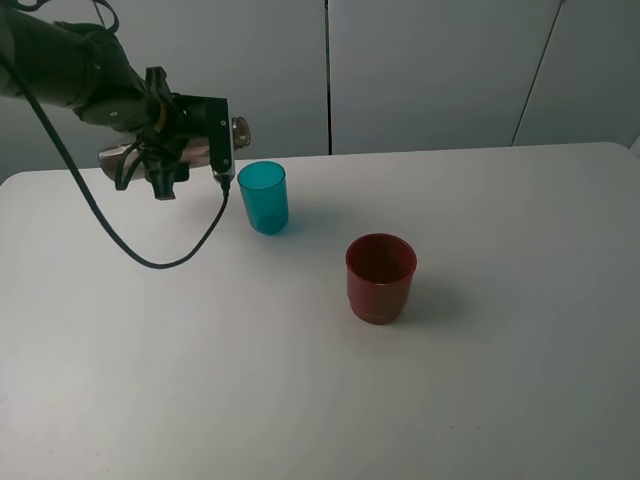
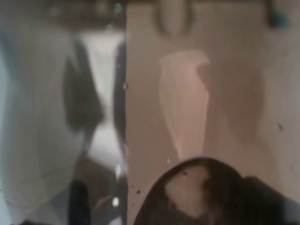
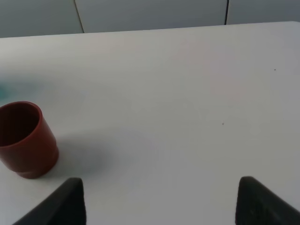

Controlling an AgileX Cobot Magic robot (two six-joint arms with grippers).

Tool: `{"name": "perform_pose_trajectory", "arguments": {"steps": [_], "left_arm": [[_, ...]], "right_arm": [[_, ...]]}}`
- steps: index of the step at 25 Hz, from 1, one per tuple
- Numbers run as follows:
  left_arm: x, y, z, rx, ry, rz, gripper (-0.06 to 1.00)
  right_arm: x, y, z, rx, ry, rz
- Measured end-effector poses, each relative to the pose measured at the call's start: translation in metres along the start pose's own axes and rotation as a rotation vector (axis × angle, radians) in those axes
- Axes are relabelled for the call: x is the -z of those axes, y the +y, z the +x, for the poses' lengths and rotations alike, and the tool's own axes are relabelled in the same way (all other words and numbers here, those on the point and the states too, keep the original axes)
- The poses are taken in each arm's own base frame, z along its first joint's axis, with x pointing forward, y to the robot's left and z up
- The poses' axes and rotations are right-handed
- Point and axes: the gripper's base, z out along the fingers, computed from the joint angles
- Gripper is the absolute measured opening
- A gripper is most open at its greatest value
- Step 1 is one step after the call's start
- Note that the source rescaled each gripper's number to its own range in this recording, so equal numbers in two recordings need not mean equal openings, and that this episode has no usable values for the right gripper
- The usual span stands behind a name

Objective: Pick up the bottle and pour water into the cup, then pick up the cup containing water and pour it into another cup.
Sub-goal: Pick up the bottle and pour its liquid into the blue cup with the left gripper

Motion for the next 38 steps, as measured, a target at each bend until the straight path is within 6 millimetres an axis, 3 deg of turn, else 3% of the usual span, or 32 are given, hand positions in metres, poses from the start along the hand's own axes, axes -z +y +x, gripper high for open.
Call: {"name": "perform_pose_trajectory", "arguments": {"steps": [28, 32, 38], "left_arm": [[0.001, 0.009, 0.001, -0.207, 0.027, -0.07, 0.03], [-0.002, 0.016, -0.003, -0.185, 0.037, -0.093, 0.03], [-0.014, 0.01, -0.015, -0.211, 0.057, -0.081, 0.03]], "right_arm": [[0.0, 0.0, 0.0, 0.0, 0.0, 0.0], [0.0, 0.0, 0.0, 0.0, 0.0, 0.0], [0.0, 0.0, 0.0, 0.0, 0.0, 0.0]]}}
